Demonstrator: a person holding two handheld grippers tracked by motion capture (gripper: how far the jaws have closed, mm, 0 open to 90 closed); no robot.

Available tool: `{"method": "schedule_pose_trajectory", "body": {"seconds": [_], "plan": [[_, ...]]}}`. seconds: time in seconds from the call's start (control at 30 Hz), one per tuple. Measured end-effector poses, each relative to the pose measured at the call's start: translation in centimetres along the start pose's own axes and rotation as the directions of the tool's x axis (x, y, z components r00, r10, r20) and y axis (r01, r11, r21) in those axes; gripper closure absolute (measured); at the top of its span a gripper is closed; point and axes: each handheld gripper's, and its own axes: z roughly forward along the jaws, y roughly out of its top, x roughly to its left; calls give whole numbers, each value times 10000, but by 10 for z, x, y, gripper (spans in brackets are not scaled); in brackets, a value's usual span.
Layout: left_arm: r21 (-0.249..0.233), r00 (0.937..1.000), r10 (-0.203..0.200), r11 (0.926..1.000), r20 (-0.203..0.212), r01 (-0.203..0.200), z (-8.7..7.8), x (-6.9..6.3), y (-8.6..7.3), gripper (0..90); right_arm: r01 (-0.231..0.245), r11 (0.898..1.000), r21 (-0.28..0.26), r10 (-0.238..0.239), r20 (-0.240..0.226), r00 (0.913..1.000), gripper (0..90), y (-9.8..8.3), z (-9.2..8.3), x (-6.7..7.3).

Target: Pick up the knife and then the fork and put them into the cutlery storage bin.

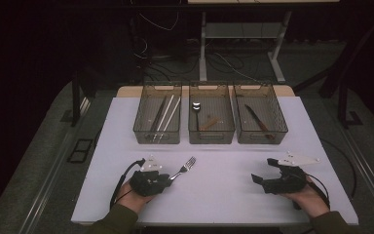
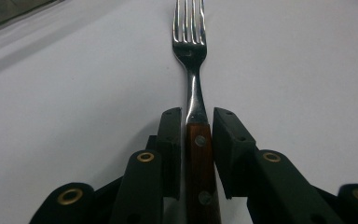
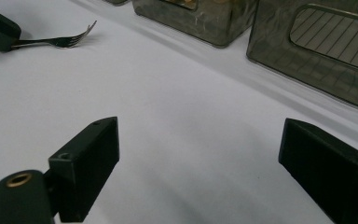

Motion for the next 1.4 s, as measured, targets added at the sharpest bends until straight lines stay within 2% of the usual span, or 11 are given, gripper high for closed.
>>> {"method": "schedule_pose_trajectory", "body": {"seconds": [0.13, 0.23, 0.4, 0.57, 0.77, 0.87, 0.93, 1.03, 1.17, 1.27, 1.4], "plan": [[174, 9983, 432, 9989, -400, -426, 1, -6, 1, 725, 12, 10000, -12, -12, -5, 10000, 125, 0, 0, 0], [208, 9985, 399, 9990, -386, -391, 1, -6, 2, 764, 13, 10000, -12, -13, -25, 10000, 125, 0, 0, 0], [333, 9982, 448, 9985, -405, -435, 1, -7, 4, 770, 41, 10000, 30, -41, -112, 9999, 125, 0, 0, 1], [381, 9985, 383, 9986, -393, -368, -1, -6, 7, 770, -399, 9992, -77, 396, -369, 9985, 125, 1, 0, 0], [-429, 9997, 20, 9991, -249, -31, -11, -4, 12, 770, -360, 9994, 4, 360, -518, 9980, 125, 5, 1, -1], [-684, 9999, -13, 9977, -133, 4, -13, -5, 15, 770, -580, 9983, -33, 576, -750, 9955, 125, 10, 2, 0], [-819, 10000, 18, 9966, -58, -23, -14, -6, 18, 770, -607, 9982, -11, 605, -730, 9955, 125, 14, 3, 2], [-1110, 10000, 36, 9938, 63, -28, -15, -8, 24, 770, -322, 9995, -57, 318, -629, 9975, 125, 22, 5, 6], [-1494, 9998, 80, 9888, 186, -51, -15, -10, 33, 770, -328, 9992, -216, 298, -1284, 9913, 127, 34, 10, 9], [-1654, 9995, 149, 9862, 291, -99, -13, -12, 39, 770, -140, 9991, -393, 82, -1444, 9895, 145, 41, 15, 13], [-1828, 9988, 252, 9830, 411, -173, -10, -18, 47, 769, -208, 9985, -507, 110, -1849, 9827, 148, 50, 25, 18]]}}
